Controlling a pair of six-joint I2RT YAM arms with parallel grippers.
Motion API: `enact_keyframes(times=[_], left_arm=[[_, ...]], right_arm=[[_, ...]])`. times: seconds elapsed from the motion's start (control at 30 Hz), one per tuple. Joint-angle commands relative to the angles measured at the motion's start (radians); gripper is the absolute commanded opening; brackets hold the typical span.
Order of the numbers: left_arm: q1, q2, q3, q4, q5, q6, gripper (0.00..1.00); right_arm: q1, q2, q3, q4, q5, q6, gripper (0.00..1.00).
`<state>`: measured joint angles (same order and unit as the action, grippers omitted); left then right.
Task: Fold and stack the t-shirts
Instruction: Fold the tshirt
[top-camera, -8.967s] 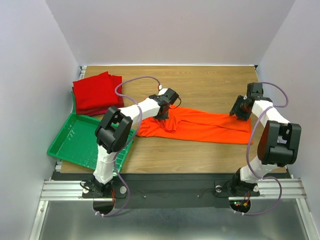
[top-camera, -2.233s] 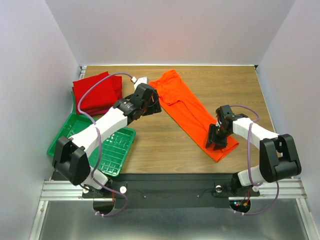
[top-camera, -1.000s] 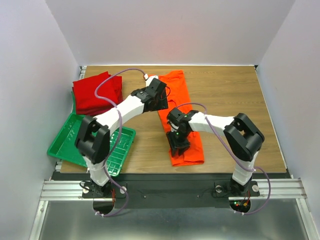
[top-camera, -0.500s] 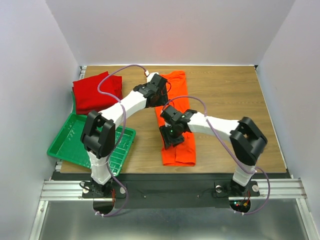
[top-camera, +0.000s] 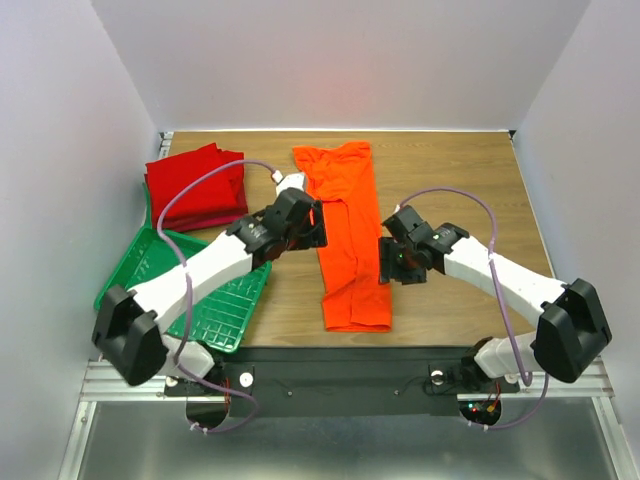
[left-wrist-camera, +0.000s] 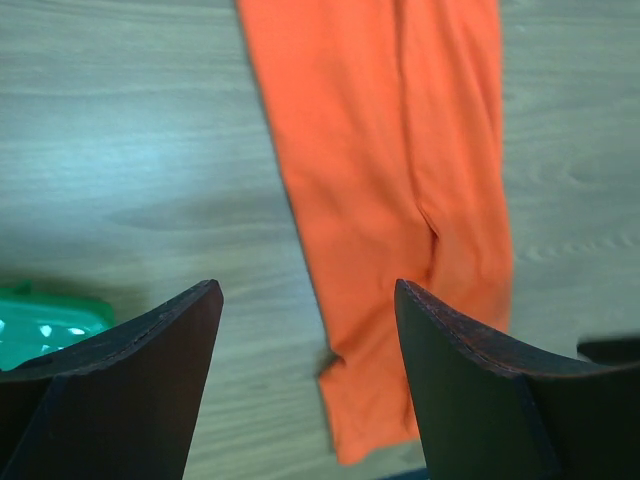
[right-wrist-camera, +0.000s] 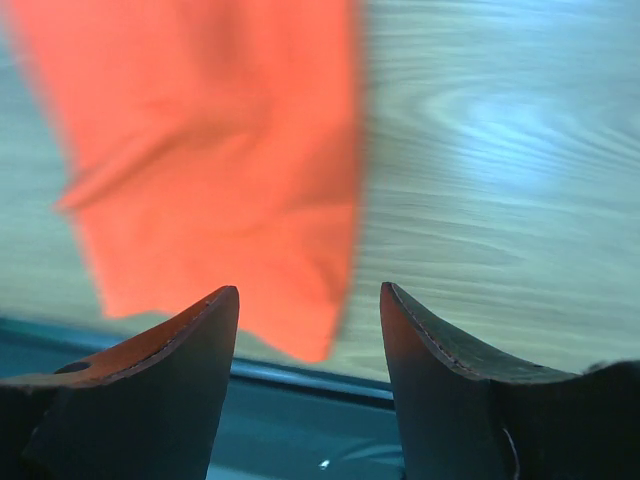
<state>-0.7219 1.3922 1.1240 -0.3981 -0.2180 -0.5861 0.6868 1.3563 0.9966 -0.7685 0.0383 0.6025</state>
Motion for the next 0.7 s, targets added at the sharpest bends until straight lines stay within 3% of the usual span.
enact_keyframes(times=[0.0, 0.2, 0.4, 0.67], left_arm=[[-0.086, -0.105, -0.082, 0.038, 0.006, -0.063, 0.81], [-0.299, -0.17, -0.22, 0.038, -0.029, -0.269, 0.8], [-0.463, -0.188, -0.289, -0.004, -0.044, -0.46, 0.79], [-0.559, -0.168, -0.331, -0.05, -0.086, -0.615, 0.77]], right_arm=[[-0.029, -0.045, -0.021, -0.038, 0.003, 0.068, 0.64], [-0.029, -0.052, -0.082, -0.041, -0.078, 0.131, 0.6], [-0.029, -0.173, -0.173, -0.061, -0.103, 0.163, 0.57], [-0.026, -0.122, -0.152, -0.069, -0.104, 0.125, 0.57]])
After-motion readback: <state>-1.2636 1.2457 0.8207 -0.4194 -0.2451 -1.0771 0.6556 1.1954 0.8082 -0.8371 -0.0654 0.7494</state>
